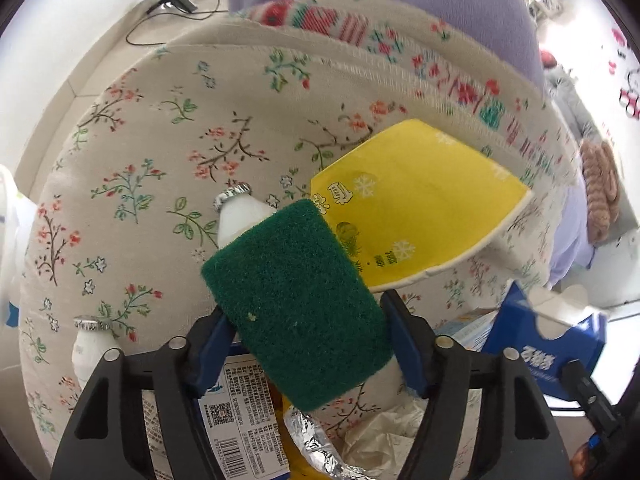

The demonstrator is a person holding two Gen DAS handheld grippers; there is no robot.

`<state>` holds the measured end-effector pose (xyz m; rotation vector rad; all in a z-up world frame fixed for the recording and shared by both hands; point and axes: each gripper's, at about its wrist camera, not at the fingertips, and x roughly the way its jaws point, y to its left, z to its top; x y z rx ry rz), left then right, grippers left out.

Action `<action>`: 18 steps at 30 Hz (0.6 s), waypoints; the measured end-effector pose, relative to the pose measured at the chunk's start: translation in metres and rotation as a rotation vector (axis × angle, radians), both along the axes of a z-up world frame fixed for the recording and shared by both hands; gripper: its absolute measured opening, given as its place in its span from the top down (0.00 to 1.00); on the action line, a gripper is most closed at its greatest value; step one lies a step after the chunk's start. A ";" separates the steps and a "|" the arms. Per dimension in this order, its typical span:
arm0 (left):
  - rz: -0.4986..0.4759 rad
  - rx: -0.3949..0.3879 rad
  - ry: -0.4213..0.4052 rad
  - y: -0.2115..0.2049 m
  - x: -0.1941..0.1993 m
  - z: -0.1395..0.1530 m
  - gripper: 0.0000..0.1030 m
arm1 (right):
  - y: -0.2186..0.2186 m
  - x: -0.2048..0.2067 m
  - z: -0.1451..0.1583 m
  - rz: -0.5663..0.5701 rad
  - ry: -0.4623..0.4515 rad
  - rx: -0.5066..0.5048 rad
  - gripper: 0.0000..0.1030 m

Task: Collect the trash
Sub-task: 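Carry both items over the white bucket and open both tools to drop them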

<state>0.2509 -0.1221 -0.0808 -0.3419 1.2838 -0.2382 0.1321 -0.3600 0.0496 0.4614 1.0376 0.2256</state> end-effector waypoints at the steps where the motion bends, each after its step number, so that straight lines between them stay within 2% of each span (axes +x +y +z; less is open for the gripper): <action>1: 0.009 -0.012 -0.004 0.004 -0.001 0.002 0.31 | -0.001 -0.001 0.000 0.003 0.000 0.002 0.87; 6: 0.046 -0.156 0.005 0.033 -0.006 0.018 0.31 | 0.010 0.003 -0.008 0.014 0.002 0.001 0.87; 13: 0.057 -0.288 -0.031 0.076 -0.018 0.044 0.31 | 0.008 0.002 -0.005 0.024 -0.020 0.009 0.87; 16: 0.072 -0.309 -0.052 0.097 -0.021 0.058 0.31 | 0.010 0.000 -0.002 0.029 -0.039 0.015 0.87; 18: 0.103 -0.259 -0.060 0.126 -0.023 0.067 0.30 | 0.015 -0.001 0.003 0.036 -0.067 0.021 0.87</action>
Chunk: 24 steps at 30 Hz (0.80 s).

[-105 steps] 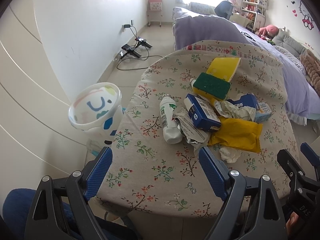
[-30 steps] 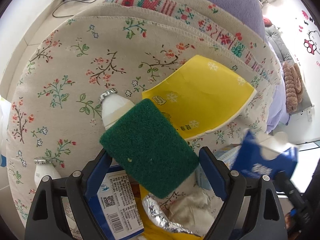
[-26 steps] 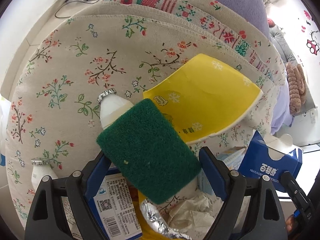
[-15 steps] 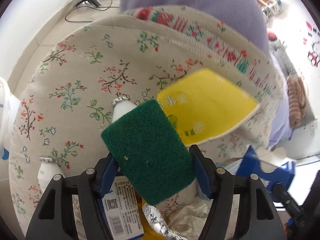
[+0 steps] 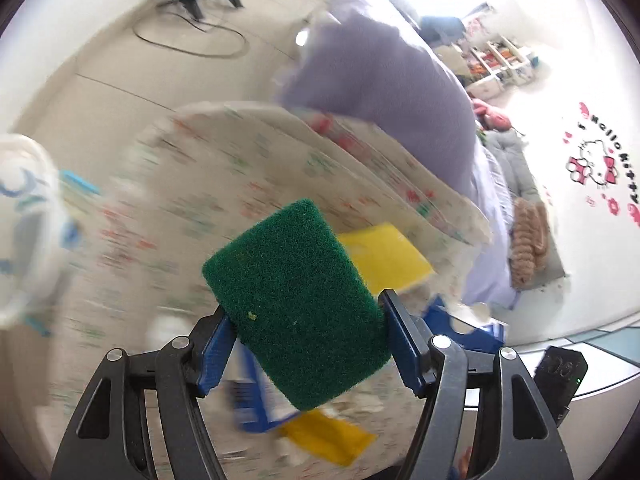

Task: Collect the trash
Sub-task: 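Carry both items over the white bucket and open both tools to drop them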

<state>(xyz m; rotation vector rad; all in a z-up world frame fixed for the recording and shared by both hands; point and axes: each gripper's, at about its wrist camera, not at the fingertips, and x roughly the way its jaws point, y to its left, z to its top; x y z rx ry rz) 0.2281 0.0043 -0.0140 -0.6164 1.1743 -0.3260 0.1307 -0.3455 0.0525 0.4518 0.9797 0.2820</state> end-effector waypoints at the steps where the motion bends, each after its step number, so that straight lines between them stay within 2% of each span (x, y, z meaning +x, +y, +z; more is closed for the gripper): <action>1: 0.037 0.043 0.000 0.018 0.000 0.002 0.30 | 0.004 -0.001 0.003 0.009 -0.021 0.006 0.87; 4: 0.151 0.173 0.029 0.080 -0.003 0.002 0.29 | 0.022 -0.002 0.007 0.047 -0.063 0.016 0.87; 6: 0.226 0.204 0.074 0.119 -0.003 -0.008 0.29 | 0.042 -0.002 0.006 0.088 -0.072 0.028 0.87; 9: 0.289 0.200 0.169 0.166 0.000 -0.033 0.29 | 0.075 0.002 0.004 0.151 -0.075 0.054 0.87; 12: 0.317 0.154 0.240 0.199 0.004 -0.055 0.29 | 0.118 0.008 0.006 0.217 -0.090 0.037 0.87; 17: 0.381 0.141 0.306 0.227 0.006 -0.068 0.25 | 0.211 0.020 -0.004 0.354 -0.067 0.016 0.87; 21: 0.434 0.112 0.342 0.247 0.002 -0.072 0.21 | 0.277 0.033 -0.023 0.421 -0.027 0.003 0.87; 24: 0.453 0.093 0.347 0.253 0.001 -0.074 0.20 | 0.319 0.041 -0.031 0.451 -0.030 -0.006 0.87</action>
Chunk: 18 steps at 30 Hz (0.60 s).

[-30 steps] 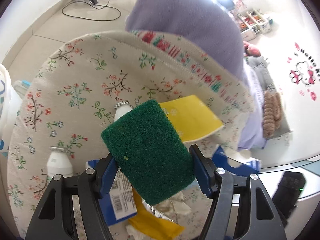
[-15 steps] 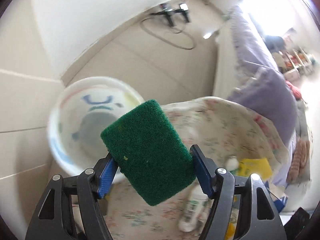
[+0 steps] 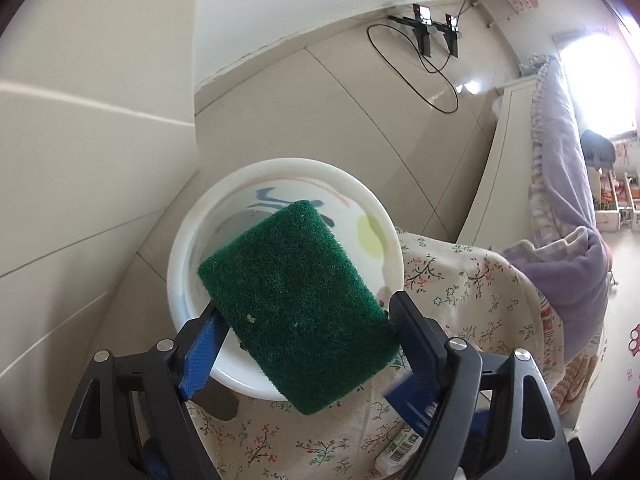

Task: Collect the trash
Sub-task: 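Carry both items over the white bucket and open both tools to drop them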

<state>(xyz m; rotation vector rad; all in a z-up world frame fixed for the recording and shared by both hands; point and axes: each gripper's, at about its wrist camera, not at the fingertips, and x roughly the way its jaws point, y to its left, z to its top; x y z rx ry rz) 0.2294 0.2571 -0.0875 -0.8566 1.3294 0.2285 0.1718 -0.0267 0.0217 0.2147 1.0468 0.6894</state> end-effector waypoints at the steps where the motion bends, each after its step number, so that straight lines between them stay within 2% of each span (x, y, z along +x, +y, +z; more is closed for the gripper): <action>1: 0.005 0.000 -0.003 0.001 -0.001 0.001 0.20 | 0.010 0.004 -0.004 0.007 0.003 -0.007 0.87; 8: -0.004 -0.004 -0.002 0.005 -0.001 0.002 0.18 | 0.064 0.030 -0.042 0.051 0.055 -0.037 0.87; 12: 0.004 -0.020 -0.005 0.007 -0.003 0.002 0.17 | 0.075 0.041 -0.056 0.030 0.076 -0.017 0.87; 16: -0.010 0.003 -0.024 0.006 -0.003 0.008 0.17 | 0.072 0.027 -0.042 -0.004 -0.013 -0.011 0.87; 18: -0.006 -0.006 -0.034 0.007 -0.005 0.011 0.17 | 0.072 0.025 -0.041 0.008 -0.005 0.009 0.87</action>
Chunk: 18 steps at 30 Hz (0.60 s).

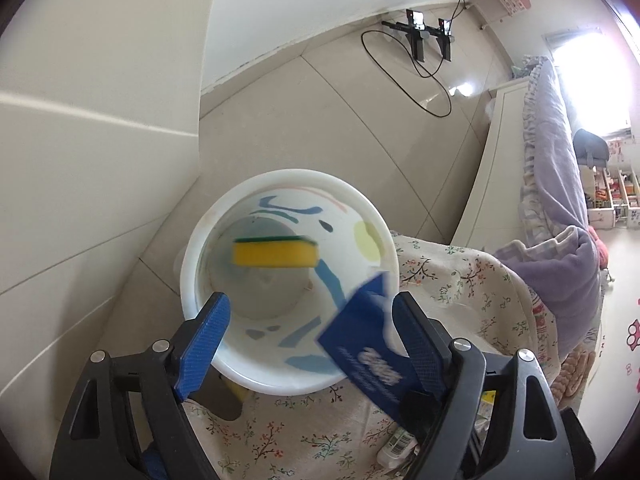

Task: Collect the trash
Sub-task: 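Carry both items over the white bucket and open both tools to drop them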

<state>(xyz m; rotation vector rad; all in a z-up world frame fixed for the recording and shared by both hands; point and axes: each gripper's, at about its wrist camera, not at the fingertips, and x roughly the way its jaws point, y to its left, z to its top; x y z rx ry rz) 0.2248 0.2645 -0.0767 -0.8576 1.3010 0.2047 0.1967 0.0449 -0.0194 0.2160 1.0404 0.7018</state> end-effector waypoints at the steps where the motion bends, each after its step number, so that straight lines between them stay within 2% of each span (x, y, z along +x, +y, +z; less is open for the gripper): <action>1: 0.006 -0.005 -0.007 0.001 -0.001 0.001 0.17 | 0.004 -0.001 -0.002 0.017 0.010 -0.009 0.83; 3: 0.014 -0.004 -0.014 0.002 -0.003 0.004 0.17 | 0.015 0.003 -0.012 0.052 0.033 -0.059 0.81; 4: 0.018 0.003 -0.017 0.003 -0.004 0.005 0.17 | 0.020 0.004 -0.016 0.052 0.041 -0.084 0.72; 5: 0.023 0.011 -0.017 0.003 -0.005 0.007 0.17 | 0.019 0.005 -0.019 0.035 0.045 -0.107 0.55; 7: 0.024 0.040 -0.027 0.001 -0.006 0.012 0.17 | 0.013 0.004 -0.016 0.007 0.040 -0.087 0.41; 11: -0.035 0.108 -0.057 -0.021 -0.004 0.024 0.17 | -0.018 -0.002 0.005 -0.012 0.000 -0.114 0.39; 15: -0.222 0.167 -0.102 -0.076 0.004 0.036 0.17 | -0.076 -0.015 0.043 -0.040 -0.041 -0.142 0.38; 18: -0.357 0.172 -0.117 -0.123 0.003 0.039 0.17 | -0.135 -0.029 0.082 -0.108 -0.124 -0.175 0.24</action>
